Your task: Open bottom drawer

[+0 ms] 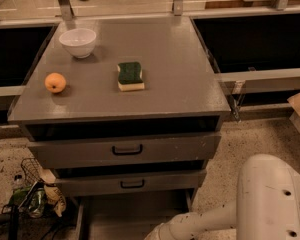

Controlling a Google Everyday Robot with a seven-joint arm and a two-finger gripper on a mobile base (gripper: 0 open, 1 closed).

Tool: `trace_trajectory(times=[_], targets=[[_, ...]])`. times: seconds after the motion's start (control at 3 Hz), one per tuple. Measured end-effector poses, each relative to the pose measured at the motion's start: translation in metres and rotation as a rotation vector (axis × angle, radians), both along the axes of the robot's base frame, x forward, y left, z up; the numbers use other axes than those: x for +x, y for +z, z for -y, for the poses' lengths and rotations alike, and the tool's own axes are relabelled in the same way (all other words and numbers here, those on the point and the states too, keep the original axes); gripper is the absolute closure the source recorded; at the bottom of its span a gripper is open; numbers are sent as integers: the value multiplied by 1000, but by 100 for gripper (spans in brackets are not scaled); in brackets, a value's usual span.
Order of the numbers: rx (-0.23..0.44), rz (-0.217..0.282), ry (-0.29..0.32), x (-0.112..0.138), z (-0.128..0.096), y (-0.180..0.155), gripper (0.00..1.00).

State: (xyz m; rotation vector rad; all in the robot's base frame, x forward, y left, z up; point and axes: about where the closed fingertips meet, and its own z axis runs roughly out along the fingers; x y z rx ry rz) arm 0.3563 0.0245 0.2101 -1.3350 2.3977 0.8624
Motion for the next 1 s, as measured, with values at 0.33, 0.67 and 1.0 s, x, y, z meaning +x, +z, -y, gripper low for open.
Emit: trace_trajectory(times=[0.33,0.67,1.0], targets=[[0,0,0,0,0,0,39],[0,0,0,0,0,0,15],[0,0,0,0,0,0,0]])
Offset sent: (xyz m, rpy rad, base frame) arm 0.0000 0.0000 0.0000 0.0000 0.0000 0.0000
